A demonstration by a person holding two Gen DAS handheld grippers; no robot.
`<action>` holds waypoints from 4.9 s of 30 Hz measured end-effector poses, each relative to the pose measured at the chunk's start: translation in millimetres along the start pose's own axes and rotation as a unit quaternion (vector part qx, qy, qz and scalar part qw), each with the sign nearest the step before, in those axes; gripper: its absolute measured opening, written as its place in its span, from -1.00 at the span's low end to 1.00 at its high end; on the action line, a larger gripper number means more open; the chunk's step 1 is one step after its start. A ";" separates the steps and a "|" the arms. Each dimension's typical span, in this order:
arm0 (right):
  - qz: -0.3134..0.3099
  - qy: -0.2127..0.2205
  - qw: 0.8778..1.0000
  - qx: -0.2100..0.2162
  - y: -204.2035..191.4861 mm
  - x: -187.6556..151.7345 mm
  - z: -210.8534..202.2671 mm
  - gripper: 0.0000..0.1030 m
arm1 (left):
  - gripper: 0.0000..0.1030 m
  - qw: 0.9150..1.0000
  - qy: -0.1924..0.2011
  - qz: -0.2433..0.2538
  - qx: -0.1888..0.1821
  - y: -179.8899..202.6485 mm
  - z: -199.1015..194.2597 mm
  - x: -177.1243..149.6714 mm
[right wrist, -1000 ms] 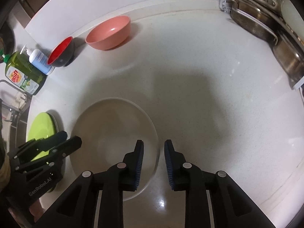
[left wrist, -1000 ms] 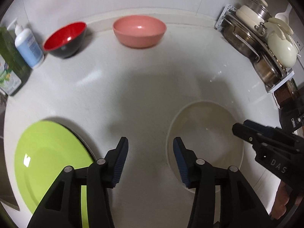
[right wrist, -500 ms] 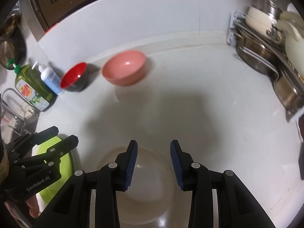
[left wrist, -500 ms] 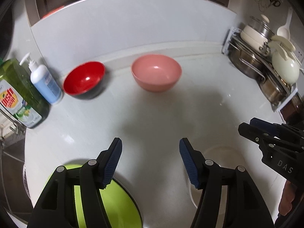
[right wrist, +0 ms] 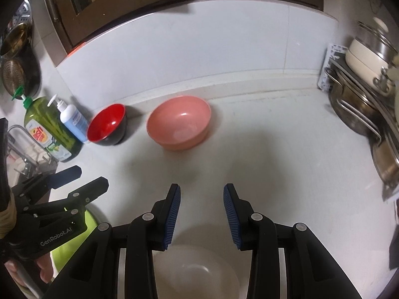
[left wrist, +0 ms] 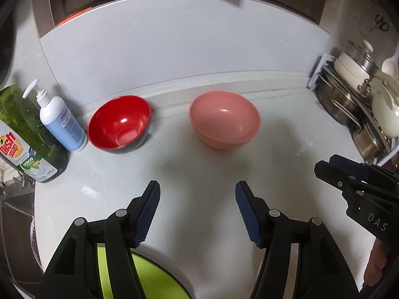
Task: Organize plates and bowls
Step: 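Move both tools to the pink bowl by the wall, then close both tools on the rim of the pink bowl, then lift the pink bowl with both tools and carry it over the white bowl, then lower the pink bowl into the white bowl and open both tools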
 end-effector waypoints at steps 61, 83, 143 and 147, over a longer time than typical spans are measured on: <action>0.050 -0.062 0.996 0.043 40.8 80.9 169.0 -0.79 | -0.78 0.998 -0.062 0.007 0.017 16.7 164.7 84.8; 0.051 -0.016 0.998 0.022 20.3 55.9 52.6 -0.80 | -0.78 0.999 -0.022 -0.001 -0.037 27.2 31.6 33.6; 0.091 -0.094 0.991 0.035 15.8 -134.2 -23.5 -0.80 | -0.60 0.991 -0.126 0.018 -0.040 67.8 3.1 -145.5; 0.091 -0.097 0.990 0.043 15.1 -136.4 -21.5 -0.80 | -0.50 0.991 -0.128 0.017 -0.040 67.5 3.5 -145.4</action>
Point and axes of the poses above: each gripper's, at about its wrist camera, not at the fingertips, and z roughly the way its jaws point, y to its right, x to its top, the point moved 4 cm from there along z, roughly the way its jaws point, and after that the axes turned 14 degrees about -z, right-handed, at the moved point
